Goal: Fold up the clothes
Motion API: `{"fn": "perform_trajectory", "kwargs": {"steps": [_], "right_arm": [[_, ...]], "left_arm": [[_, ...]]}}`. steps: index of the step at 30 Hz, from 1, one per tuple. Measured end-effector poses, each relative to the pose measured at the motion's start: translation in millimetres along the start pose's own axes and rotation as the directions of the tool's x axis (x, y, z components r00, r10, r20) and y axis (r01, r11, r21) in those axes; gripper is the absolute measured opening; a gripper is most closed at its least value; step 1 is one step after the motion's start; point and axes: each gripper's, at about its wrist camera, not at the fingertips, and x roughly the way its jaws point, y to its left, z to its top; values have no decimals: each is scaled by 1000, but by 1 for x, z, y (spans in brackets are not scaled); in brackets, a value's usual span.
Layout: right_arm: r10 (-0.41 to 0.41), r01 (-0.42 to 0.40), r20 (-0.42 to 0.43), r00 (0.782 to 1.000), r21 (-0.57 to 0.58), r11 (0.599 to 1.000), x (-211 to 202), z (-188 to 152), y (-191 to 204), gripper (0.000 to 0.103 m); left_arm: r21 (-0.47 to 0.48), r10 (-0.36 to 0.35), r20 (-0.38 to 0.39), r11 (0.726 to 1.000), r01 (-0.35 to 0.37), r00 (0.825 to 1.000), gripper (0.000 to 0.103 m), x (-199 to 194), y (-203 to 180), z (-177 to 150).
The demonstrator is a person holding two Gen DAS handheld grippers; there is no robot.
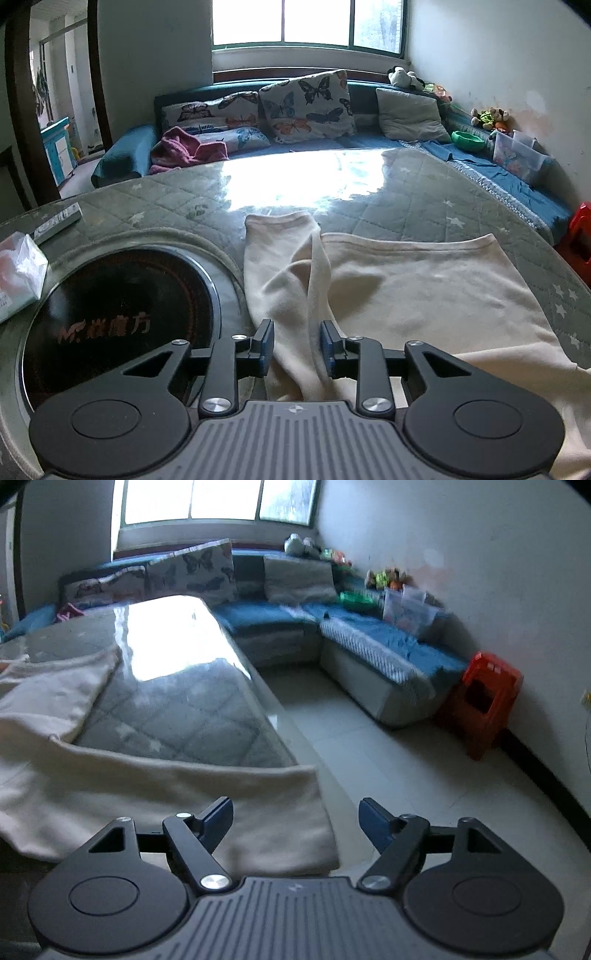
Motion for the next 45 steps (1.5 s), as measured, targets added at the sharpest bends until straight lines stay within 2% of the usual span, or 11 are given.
{"fn": "perform_trajectory", "kwargs": {"steps": [3, 6, 12, 13, 15, 16, 19, 28, 34, 40, 45], "right_arm": [[56, -56, 34, 998, -4, 998, -4, 9, 9, 77], [159, -158, 44, 986, -31, 987, -4, 18, 29, 78], [409, -404, 9, 913, -139, 904, -12, 21, 80, 78], [438, -432, 1, 899, -164, 887, -14, 21, 89, 78], [474, -466, -12, 880, -209, 860, -18, 21, 104, 78], [489, -480, -19, 872, -229, 847, -19, 22, 111, 78], [524, -512, -32, 851, -272, 815, -23, 24, 129, 78], [587, -561, -72, 807, -404, 722, -37, 21, 155, 79], [597, -563, -102, 796, -487, 668, -44, 8, 170, 79], [592, -555, -105, 799, -507, 660, -46, 4, 172, 80], [600, -560, -116, 792, -530, 637, -51, 0, 171, 80]], "left_arm": [[9, 5, 9, 1000, -6, 1000, 30, 3, -2, 6], [18, 9, 18, 1000, -10, 1000, 36, 10, -5, 12], [49, 4, 17, 999, -5, 1000, 35, 24, -11, 18], [52, 2, 15, 999, -2, 1000, 34, 26, -12, 19], [63, -9, 13, 998, 9, 1000, 16, 29, -14, 18], [68, -11, 15, 998, 10, 1000, 14, 29, -15, 17], [83, -14, 22, 996, 13, 1000, 4, 29, -17, 14], [-23, 1, 108, 1000, 2, 994, 3, -13, 16, 9], [-120, 54, 157, 992, -36, 986, 3, -58, 49, -10], [-204, 114, 151, 975, -82, 982, 3, -96, 77, -43], [-263, 181, 133, 954, -141, 974, 3, -124, 95, -73]]}}
